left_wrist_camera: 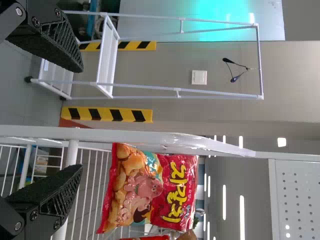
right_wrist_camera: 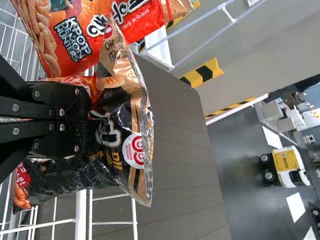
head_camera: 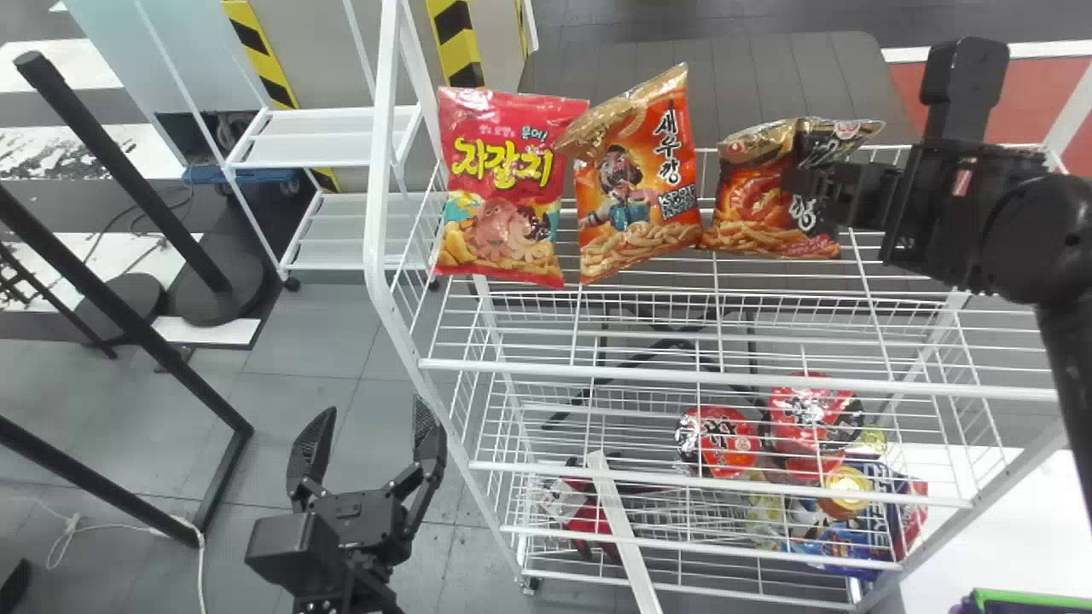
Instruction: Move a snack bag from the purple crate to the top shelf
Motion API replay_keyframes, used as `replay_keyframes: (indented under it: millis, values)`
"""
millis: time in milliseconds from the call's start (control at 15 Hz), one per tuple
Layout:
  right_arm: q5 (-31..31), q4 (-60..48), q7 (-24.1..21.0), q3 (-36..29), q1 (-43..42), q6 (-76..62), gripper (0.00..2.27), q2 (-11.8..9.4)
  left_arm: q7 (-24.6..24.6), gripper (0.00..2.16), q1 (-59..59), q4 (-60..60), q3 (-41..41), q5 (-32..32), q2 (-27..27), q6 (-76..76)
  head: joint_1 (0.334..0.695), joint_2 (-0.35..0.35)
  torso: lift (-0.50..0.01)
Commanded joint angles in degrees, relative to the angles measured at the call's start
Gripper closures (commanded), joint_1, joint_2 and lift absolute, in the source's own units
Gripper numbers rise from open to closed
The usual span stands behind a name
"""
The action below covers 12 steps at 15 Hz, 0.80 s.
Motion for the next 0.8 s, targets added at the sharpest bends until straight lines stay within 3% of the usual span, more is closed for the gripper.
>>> replay_keyframes:
  millis: [0, 67, 133, 733]
  values:
    - [-0.2, 0.0, 0.0, 0.0, 0.0, 0.4, 0.95, 0.1, 0.0, 0.15, 0.0, 0.1, 0.0, 0.0, 0.0, -0.1, 0.695, 0.163, 0.000]
    - [-0.1, 0.0, -0.4, -0.1, 0.0, 0.4, 0.25, 0.1, 0.0, 0.15, 0.0, 0.1, 0.0, 0.0, 0.0, -0.1, 0.695, 0.163, 0.000]
    - [-0.1, 0.0, -0.6, 0.0, 0.0, 0.4, 0.00, 0.1, 0.0, 0.15, 0.0, 0.2, 0.1, 0.0, 0.0, -0.1, 0.695, 0.164, 0.000]
    - [-0.3, -0.1, -0.3, -0.6, 0.3, 1.0, 0.05, 0.1, -0.1, 0.15, -0.4, 0.7, 0.1, 0.2, 0.0, -0.1, 0.695, 0.162, 0.000]
